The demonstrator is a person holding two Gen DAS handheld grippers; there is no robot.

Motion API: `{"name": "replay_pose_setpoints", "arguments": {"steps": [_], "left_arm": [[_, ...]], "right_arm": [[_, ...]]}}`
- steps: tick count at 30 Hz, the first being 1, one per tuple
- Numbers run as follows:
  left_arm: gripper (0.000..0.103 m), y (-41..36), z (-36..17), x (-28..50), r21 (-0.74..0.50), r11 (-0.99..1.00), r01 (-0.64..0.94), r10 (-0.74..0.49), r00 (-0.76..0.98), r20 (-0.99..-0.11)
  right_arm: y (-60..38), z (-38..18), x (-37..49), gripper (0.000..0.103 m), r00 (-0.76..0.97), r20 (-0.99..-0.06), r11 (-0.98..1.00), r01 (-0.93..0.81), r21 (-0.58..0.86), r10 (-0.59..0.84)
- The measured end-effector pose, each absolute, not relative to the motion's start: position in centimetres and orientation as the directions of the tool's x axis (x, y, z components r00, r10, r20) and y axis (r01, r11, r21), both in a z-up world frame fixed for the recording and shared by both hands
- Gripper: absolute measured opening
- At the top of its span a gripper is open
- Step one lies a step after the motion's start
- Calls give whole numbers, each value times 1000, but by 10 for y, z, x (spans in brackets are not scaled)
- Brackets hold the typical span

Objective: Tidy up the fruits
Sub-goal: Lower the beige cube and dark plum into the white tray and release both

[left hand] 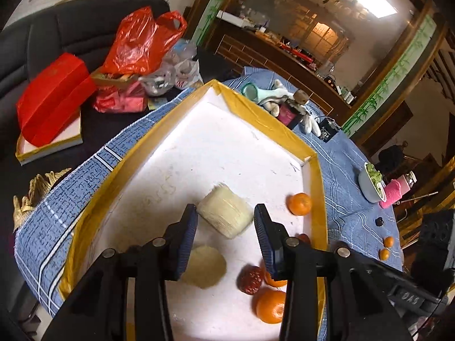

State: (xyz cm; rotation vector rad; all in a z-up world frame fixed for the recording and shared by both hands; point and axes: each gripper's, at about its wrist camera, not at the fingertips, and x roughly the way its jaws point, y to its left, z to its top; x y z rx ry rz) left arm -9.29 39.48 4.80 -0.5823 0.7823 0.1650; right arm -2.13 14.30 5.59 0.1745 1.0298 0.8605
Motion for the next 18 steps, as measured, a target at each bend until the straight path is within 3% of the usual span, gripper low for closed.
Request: {"name": "replay_pose_setpoints", "arguments": {"steps": [1,3,4,6,10,18], "left_arm": [[43,397,47,-91,-440,832,-338,-87,704,-705],[65,397,47,-88,-449,832,-326,-104,703,-704],[69,398,48,-89,-462,829,-315,-120,707,-697],[70,400,50,-91,-482,823,-300,-138,717,-683],[76,405,56,-107,-512,808,-292,-146,742,-654],[77,398,64,-131,-539,792,-286,-155,760,-631]], "right_arm": [[157,53,-19,31,211,-684,664,-549,508,698],[175,48,-12,31,192,-698,664,-551,505,690],[185,43,-9,32,178,-709,669,-543,508,683],[193,36,-3,34,159,-720,679,-516,522,675],[192,40,-4,54,183,-712,683,-515,518,678],[129,69,-11,55,306,-673,716,-497,490,673]]}}
